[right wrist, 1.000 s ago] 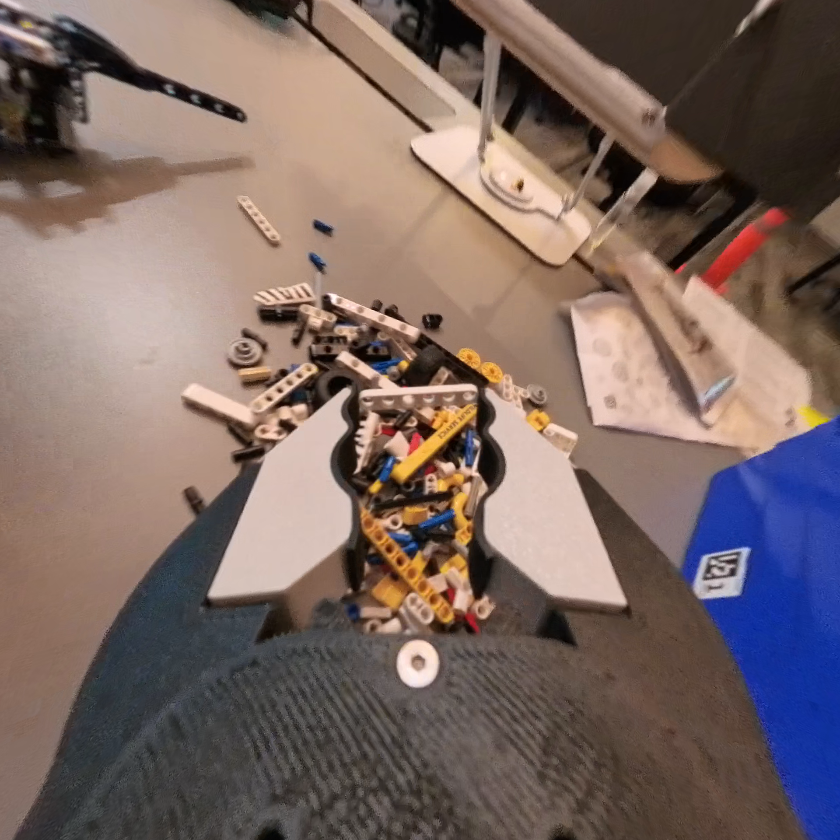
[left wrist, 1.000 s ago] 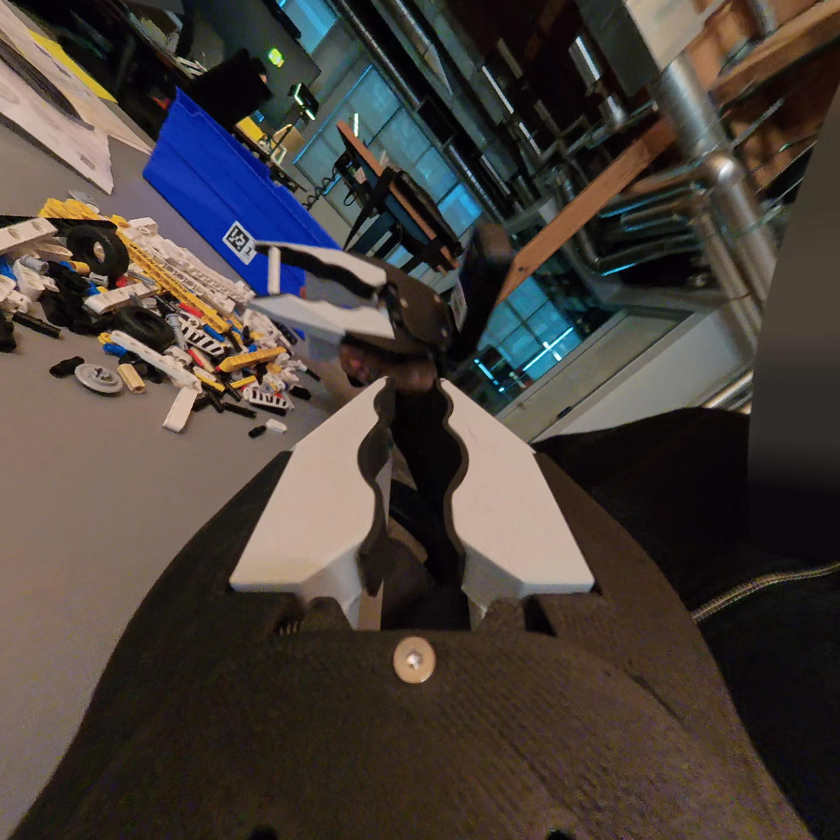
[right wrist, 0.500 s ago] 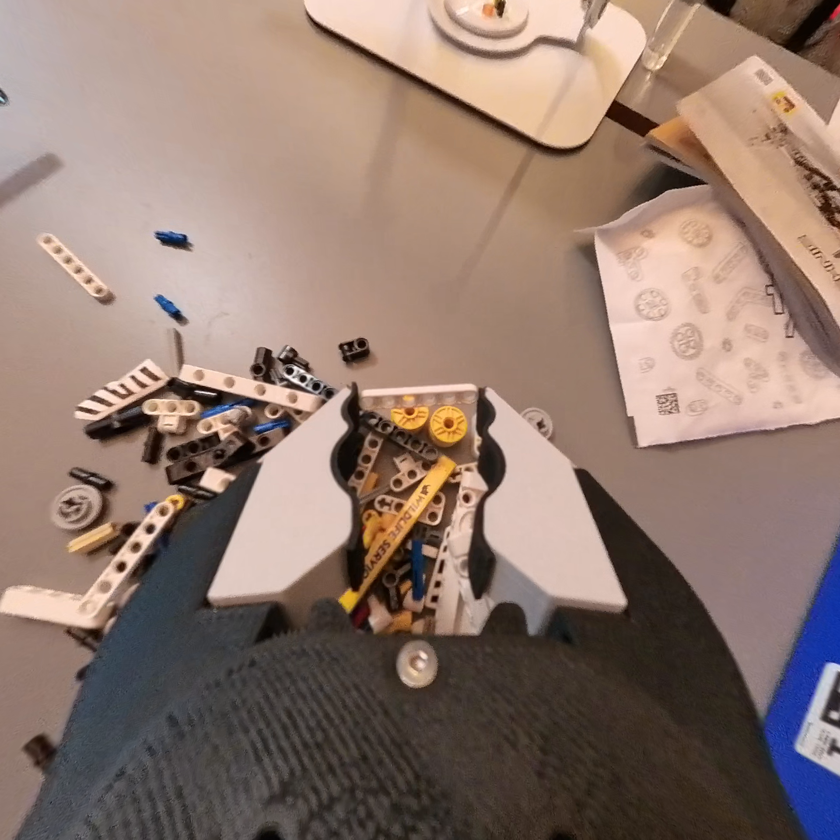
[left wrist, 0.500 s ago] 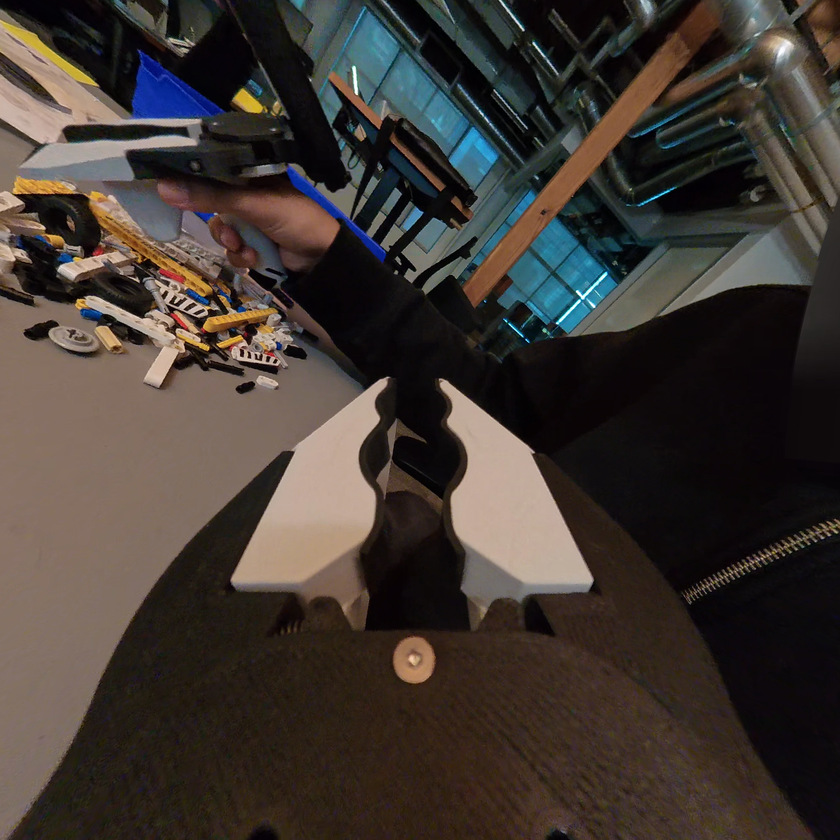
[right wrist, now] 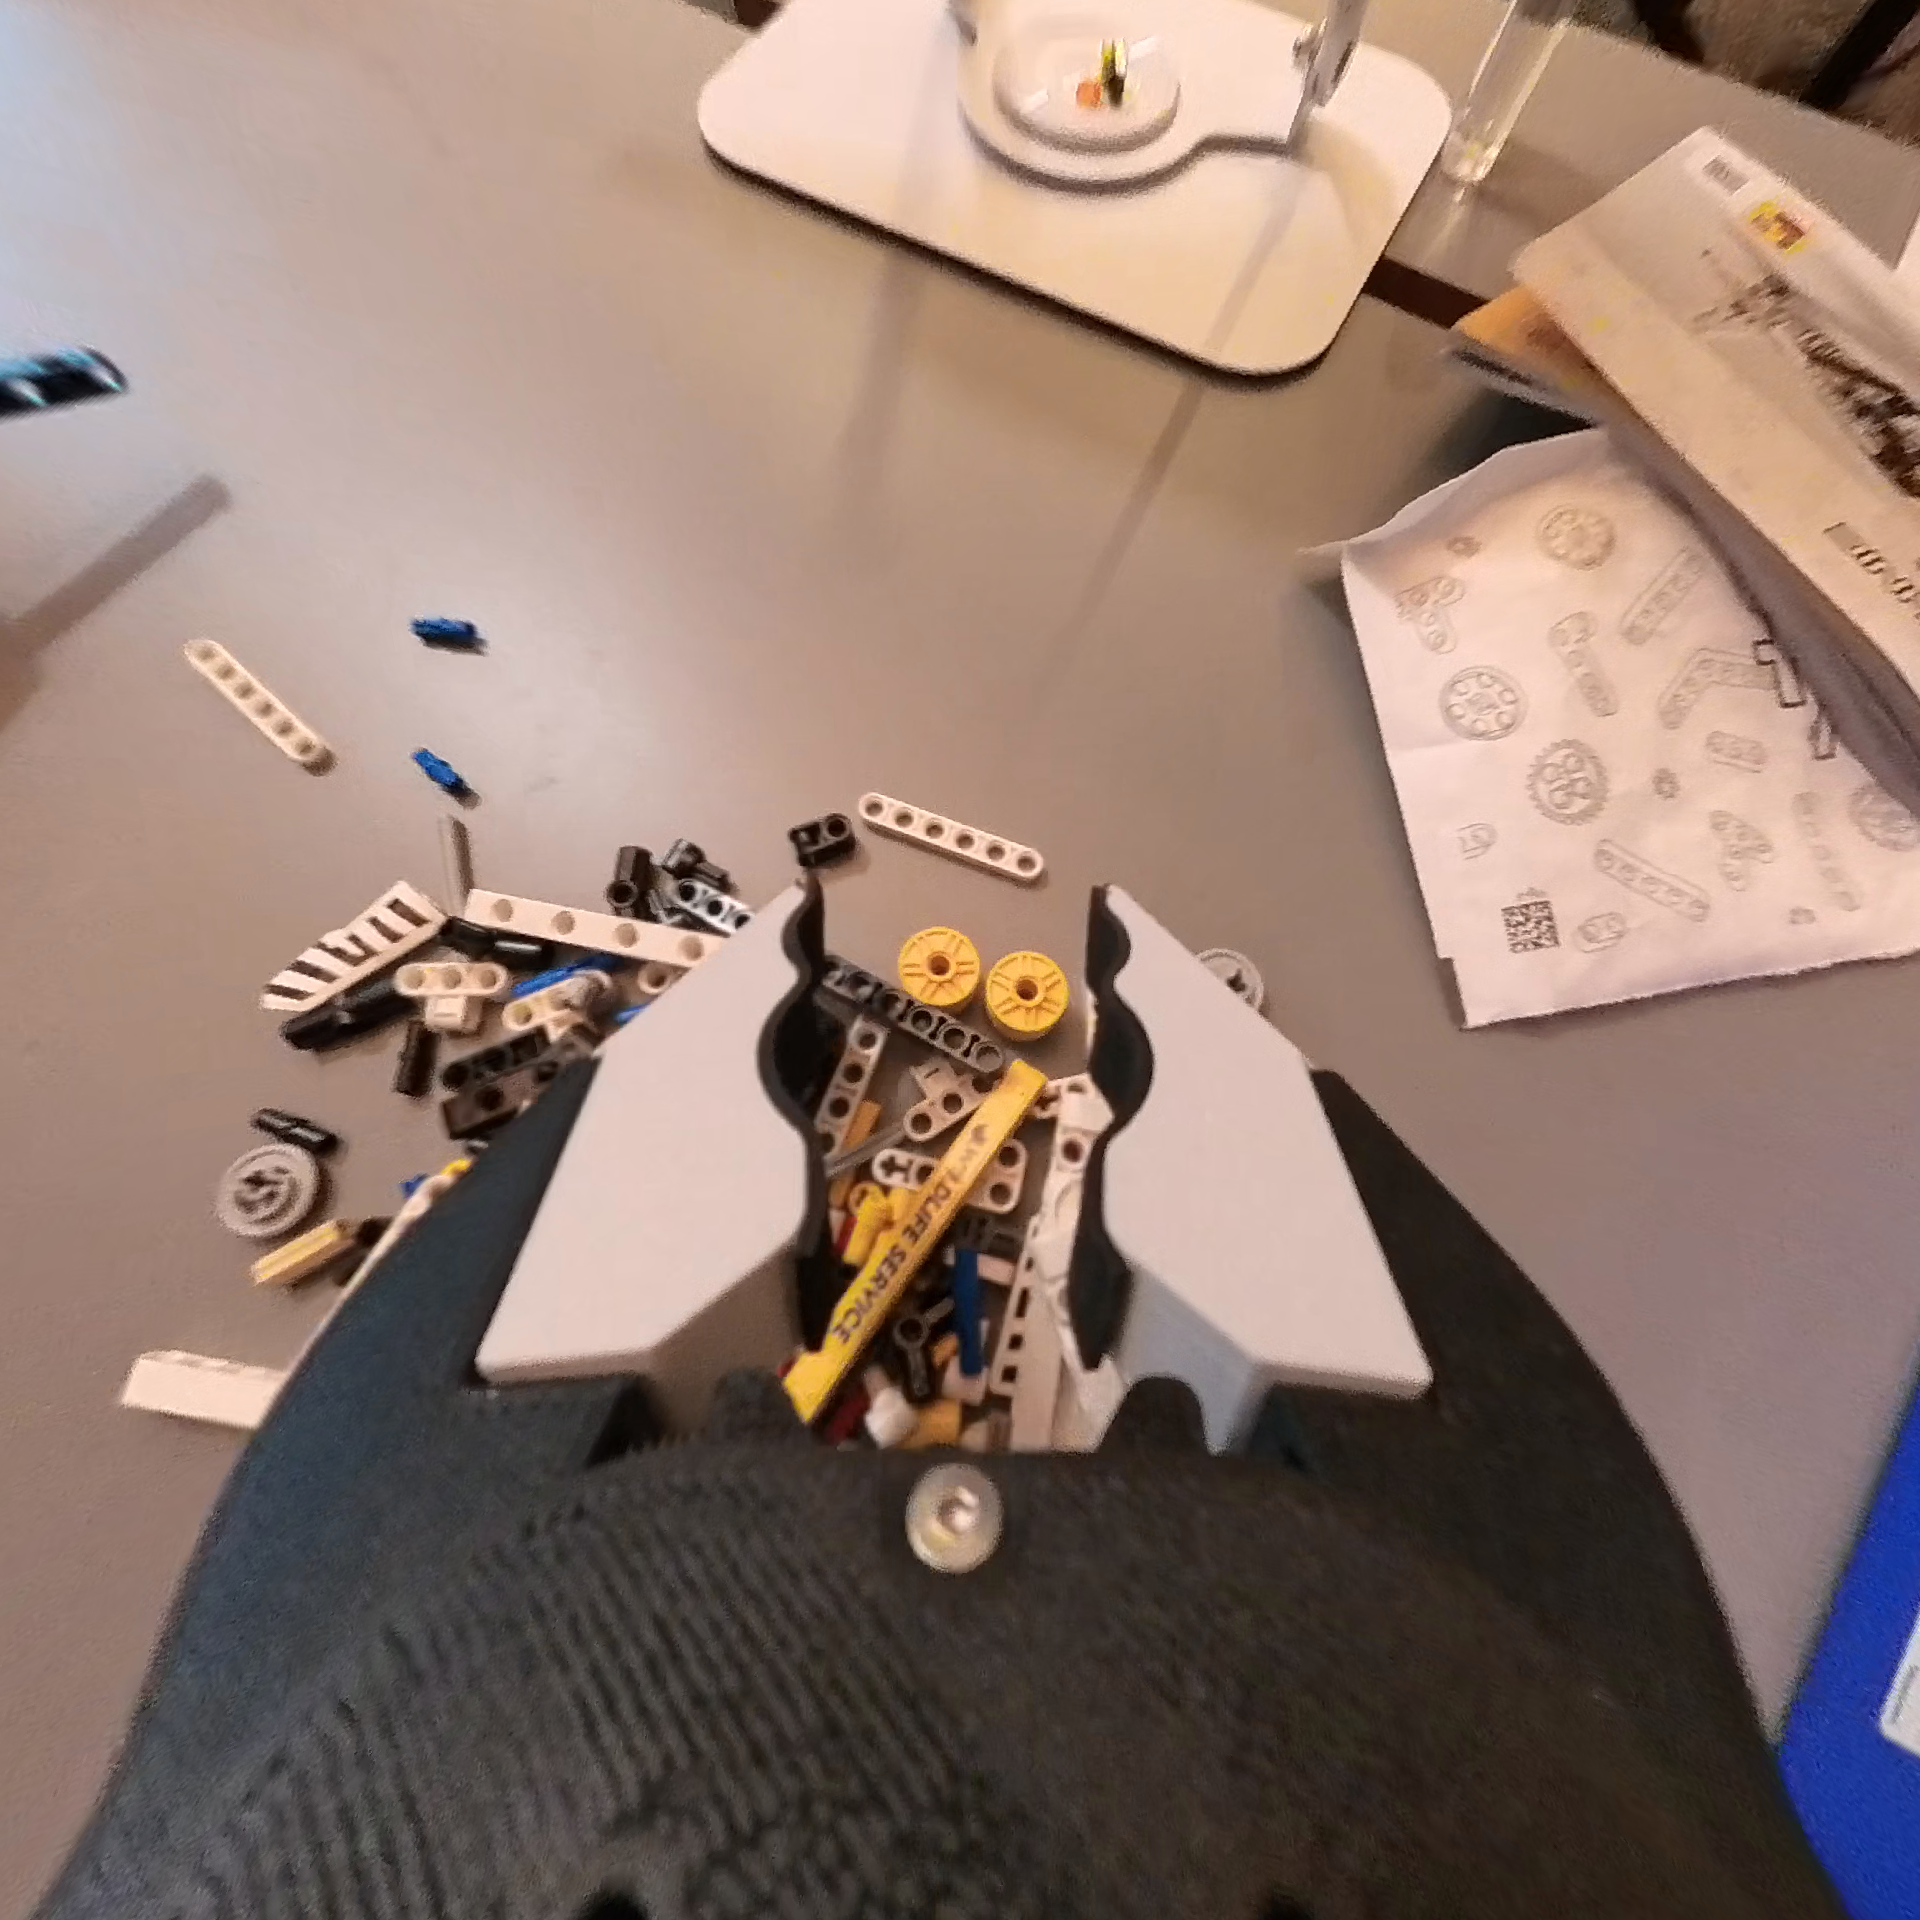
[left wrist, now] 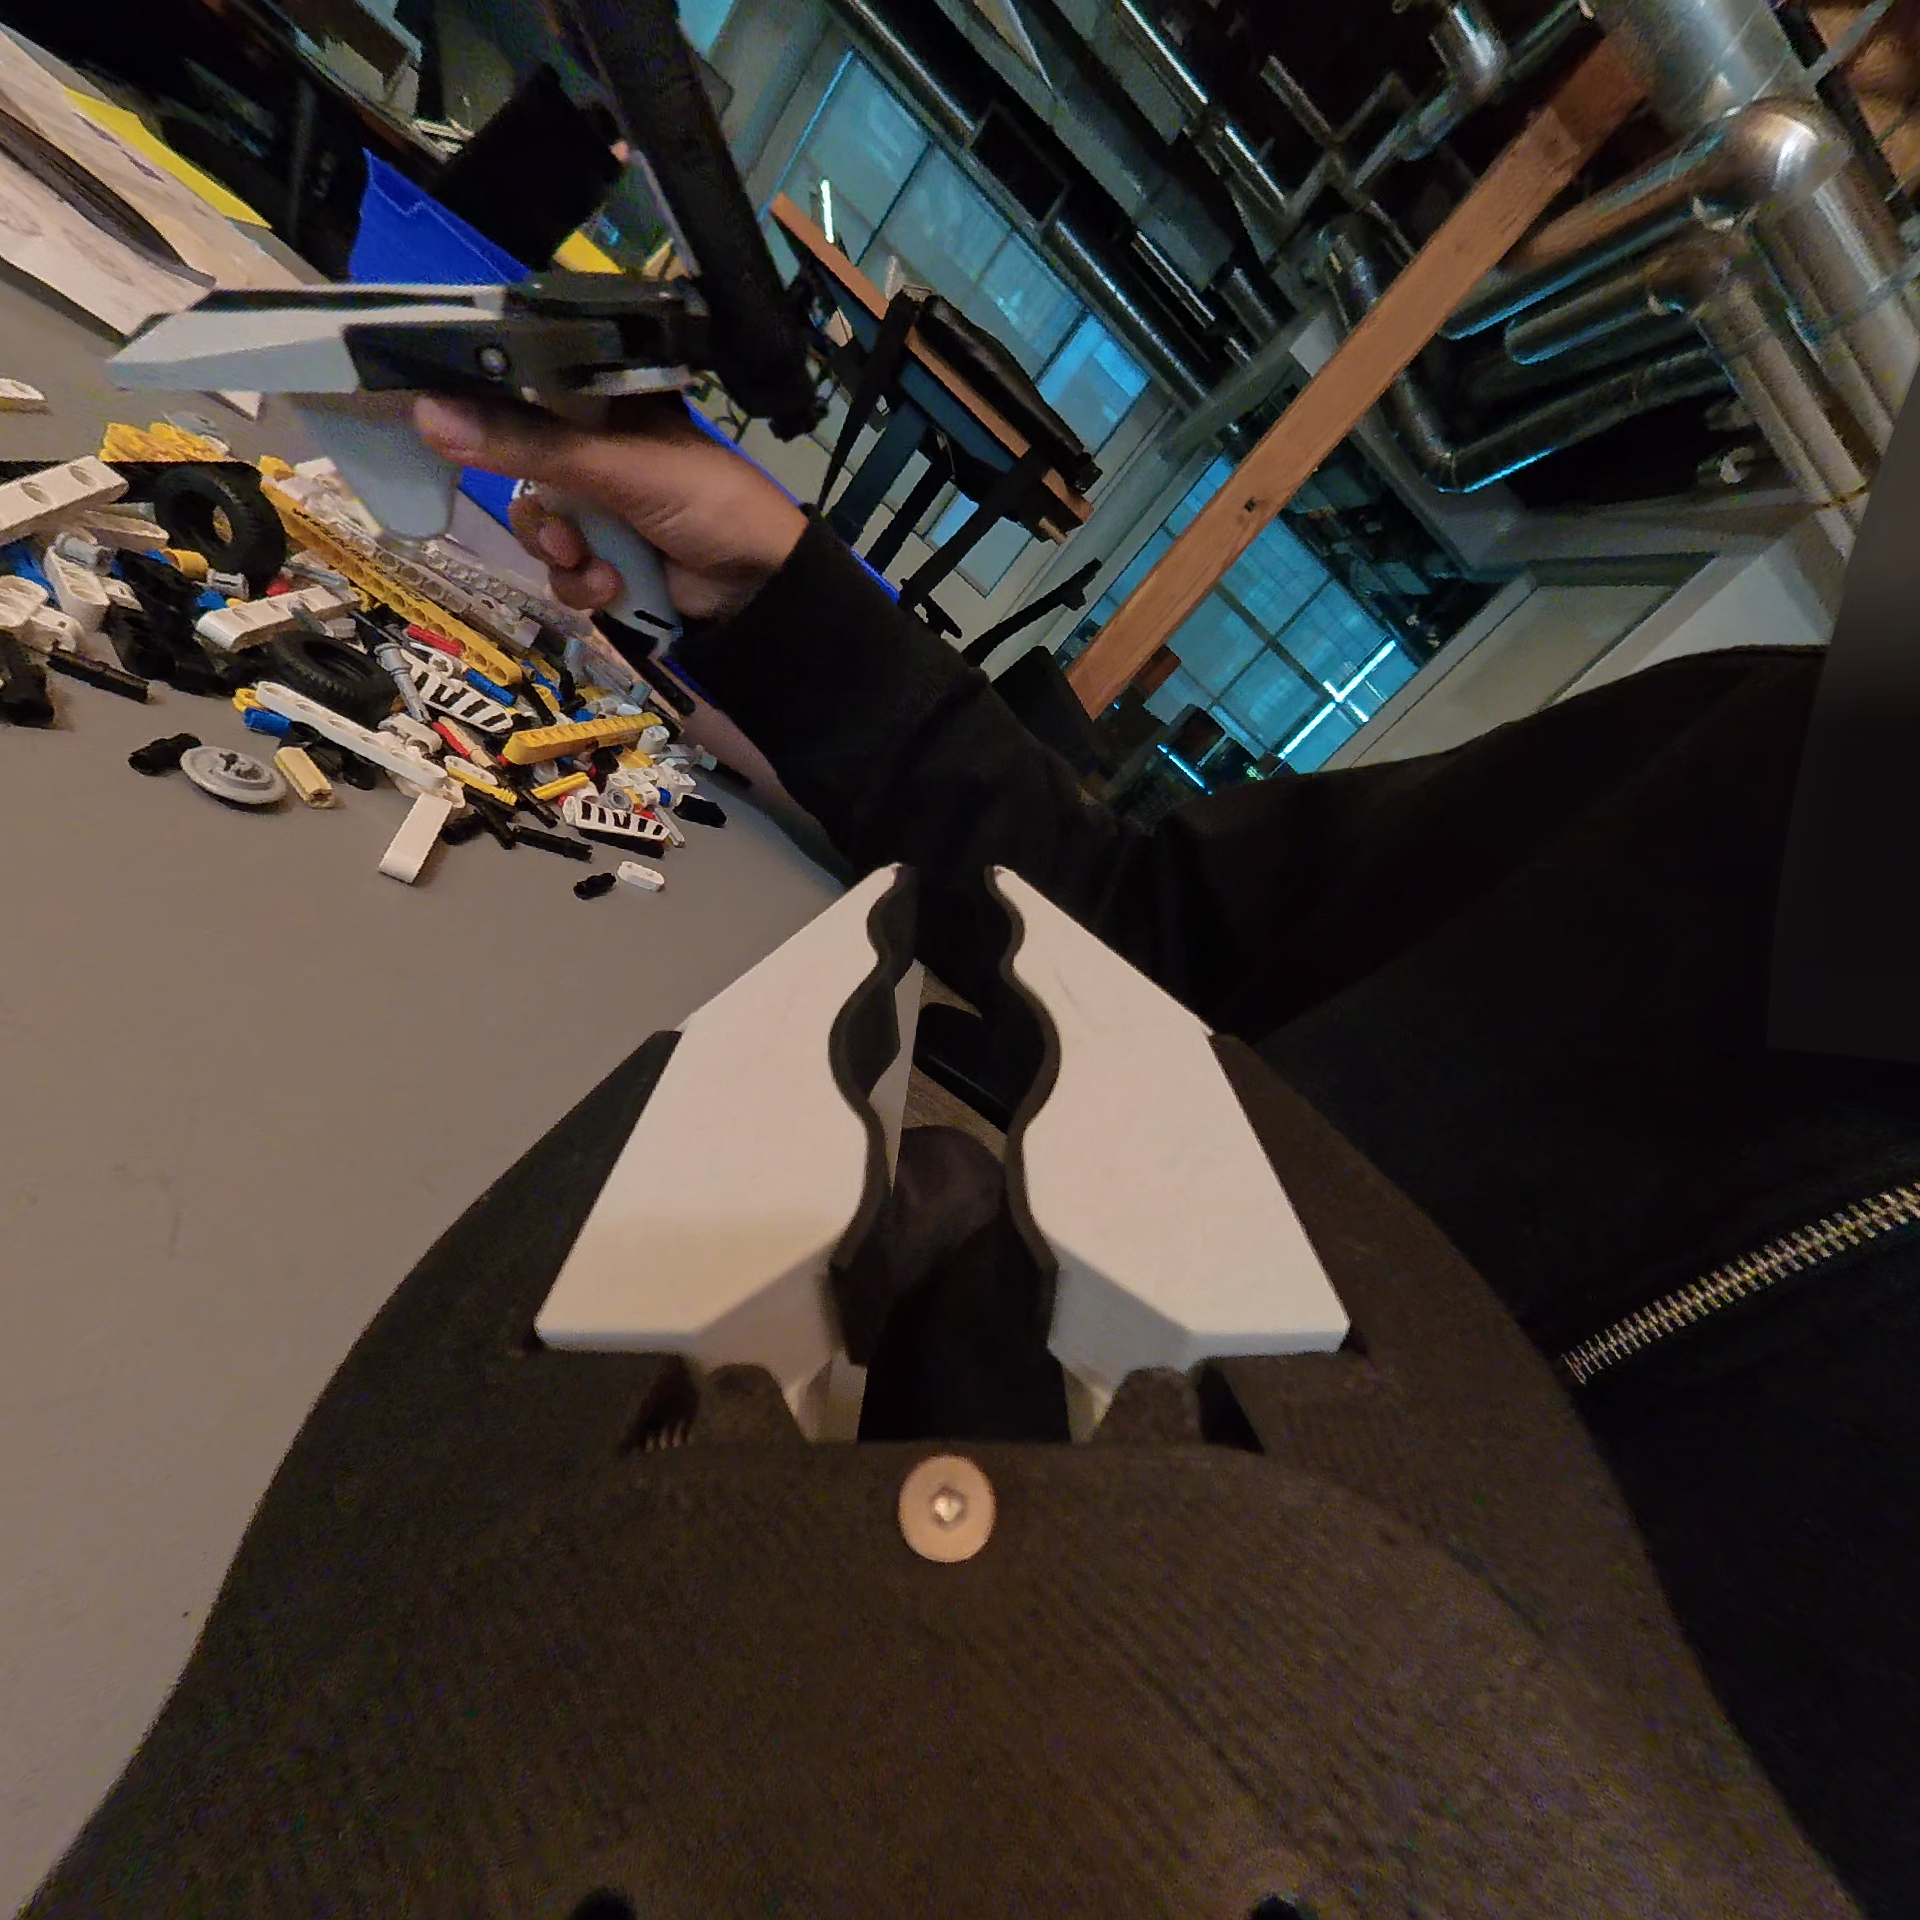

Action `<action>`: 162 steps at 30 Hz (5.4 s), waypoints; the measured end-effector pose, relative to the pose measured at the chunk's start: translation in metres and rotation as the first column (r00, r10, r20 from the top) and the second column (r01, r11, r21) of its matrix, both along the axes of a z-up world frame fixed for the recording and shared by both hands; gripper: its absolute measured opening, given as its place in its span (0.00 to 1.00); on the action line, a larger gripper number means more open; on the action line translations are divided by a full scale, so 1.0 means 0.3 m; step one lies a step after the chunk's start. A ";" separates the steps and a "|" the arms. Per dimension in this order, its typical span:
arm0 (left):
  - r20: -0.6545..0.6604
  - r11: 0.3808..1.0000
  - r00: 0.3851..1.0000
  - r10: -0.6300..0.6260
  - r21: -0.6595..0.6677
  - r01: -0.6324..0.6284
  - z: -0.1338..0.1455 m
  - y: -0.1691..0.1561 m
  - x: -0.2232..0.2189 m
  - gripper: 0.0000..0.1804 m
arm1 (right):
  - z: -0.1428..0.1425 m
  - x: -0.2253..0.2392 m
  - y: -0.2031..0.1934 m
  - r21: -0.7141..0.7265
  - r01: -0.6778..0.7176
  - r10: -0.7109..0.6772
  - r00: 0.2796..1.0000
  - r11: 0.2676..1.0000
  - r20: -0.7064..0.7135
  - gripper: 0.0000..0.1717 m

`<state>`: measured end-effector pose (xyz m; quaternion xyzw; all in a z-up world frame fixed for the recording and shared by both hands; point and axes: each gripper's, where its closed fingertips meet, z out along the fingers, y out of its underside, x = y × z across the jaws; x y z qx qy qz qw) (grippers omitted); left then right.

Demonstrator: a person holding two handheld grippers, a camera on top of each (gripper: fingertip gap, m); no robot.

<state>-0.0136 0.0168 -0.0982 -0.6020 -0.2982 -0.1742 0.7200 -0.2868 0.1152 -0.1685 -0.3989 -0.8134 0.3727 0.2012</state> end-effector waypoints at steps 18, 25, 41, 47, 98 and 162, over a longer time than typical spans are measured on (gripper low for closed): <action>-0.263 0.750 0.781 0.566 -0.229 -0.621 0.054 -0.411 -0.219 0.13 | 0.275 0.443 -0.452 -0.315 -0.427 0.313 0.881 0.848 -0.354 0.23; -0.366 0.437 0.571 0.735 -0.389 -0.811 -0.030 -0.649 -0.299 0.39 | 0.270 0.495 -0.500 -0.425 -0.473 0.315 0.865 0.772 -0.391 0.20; -0.310 0.425 0.684 0.660 -0.596 -0.681 -0.206 -0.613 -0.430 0.39 | 0.202 0.520 -0.528 -0.397 -0.485 0.328 0.855 0.779 -0.402 0.16; -0.282 0.522 0.755 0.592 -0.580 -0.626 -0.202 -0.570 -0.406 0.39 | 0.197 0.535 -0.546 -0.333 -0.513 0.340 0.822 0.792 -0.458 0.14; -0.206 0.749 0.936 0.284 -0.562 -0.351 -0.210 -0.393 -0.287 0.39 | 0.086 0.599 -0.606 0.609 -0.371 0.711 0.295 0.701 -0.639 0.14; -0.205 0.752 0.931 0.302 -0.549 -0.365 -0.203 -0.374 -0.262 0.24 | 0.088 0.652 -0.636 0.642 -0.462 0.768 0.150 0.611 -0.623 0.04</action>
